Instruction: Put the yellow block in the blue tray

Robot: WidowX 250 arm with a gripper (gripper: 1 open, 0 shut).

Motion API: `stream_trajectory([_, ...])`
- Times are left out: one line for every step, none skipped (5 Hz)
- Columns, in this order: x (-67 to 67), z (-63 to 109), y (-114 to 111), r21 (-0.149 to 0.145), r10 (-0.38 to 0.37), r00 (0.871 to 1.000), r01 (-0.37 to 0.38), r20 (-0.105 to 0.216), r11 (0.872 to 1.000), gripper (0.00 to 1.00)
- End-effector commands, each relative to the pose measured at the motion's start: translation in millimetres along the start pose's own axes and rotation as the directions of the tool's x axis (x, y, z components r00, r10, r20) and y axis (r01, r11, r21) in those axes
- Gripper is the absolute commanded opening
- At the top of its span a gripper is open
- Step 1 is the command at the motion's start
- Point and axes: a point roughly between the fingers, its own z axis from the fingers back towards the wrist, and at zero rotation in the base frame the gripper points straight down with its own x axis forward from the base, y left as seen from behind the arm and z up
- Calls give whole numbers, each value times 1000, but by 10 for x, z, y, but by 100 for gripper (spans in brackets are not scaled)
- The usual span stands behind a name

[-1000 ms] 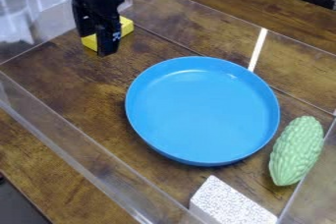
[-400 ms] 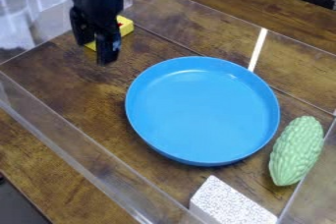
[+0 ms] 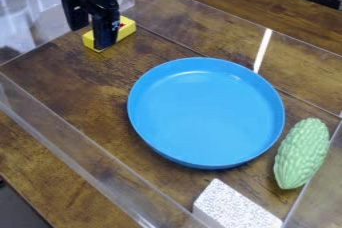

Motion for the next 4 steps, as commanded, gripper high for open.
stream_trajectory([38,325,99,43,5,996,-9,87,999,100])
stream_trajectory([52,290,105,43,-26,994,21,108,999,100])
stream_trajectory([64,251,101,46,-51,991,46,125,998,100])
stream_trajectory([95,266,191,45,-80,987,75,139,996,100])
